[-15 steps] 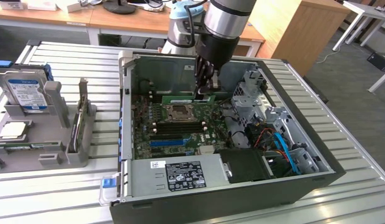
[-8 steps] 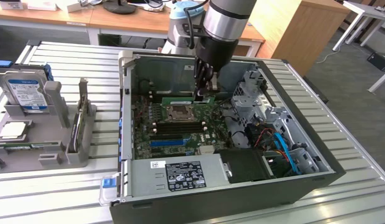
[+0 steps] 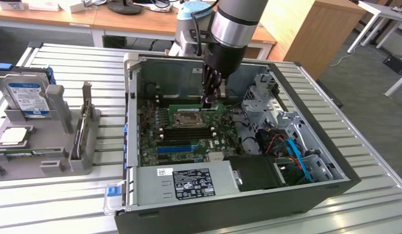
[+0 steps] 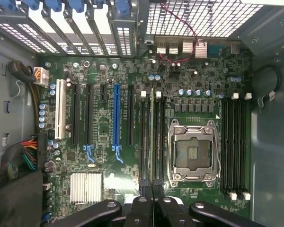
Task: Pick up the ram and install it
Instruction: 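Insert the ram into the slot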
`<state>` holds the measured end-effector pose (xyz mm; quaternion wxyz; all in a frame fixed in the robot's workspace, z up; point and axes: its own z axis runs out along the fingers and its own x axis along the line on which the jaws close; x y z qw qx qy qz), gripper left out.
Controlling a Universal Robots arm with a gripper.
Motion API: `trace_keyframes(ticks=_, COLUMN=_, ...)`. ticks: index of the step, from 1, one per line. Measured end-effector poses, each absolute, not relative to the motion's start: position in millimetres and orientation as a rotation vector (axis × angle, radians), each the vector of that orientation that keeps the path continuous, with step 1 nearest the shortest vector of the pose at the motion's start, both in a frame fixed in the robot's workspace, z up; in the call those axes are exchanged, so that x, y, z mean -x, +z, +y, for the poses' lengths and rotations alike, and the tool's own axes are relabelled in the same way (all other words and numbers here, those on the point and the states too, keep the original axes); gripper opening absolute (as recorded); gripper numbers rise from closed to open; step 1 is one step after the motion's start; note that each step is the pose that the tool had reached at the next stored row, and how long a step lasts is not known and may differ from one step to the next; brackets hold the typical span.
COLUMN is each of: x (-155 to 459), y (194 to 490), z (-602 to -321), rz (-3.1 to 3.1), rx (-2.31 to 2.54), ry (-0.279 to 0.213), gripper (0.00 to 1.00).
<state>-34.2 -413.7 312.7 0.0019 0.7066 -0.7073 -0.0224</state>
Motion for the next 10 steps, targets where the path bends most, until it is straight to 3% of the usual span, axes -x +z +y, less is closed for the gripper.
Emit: trace_keyframes(ticks=10, x=34.2, y=303.6, z=-413.7, rz=-2.219, rx=-2.217, ry=-0.070, gripper=0.12)
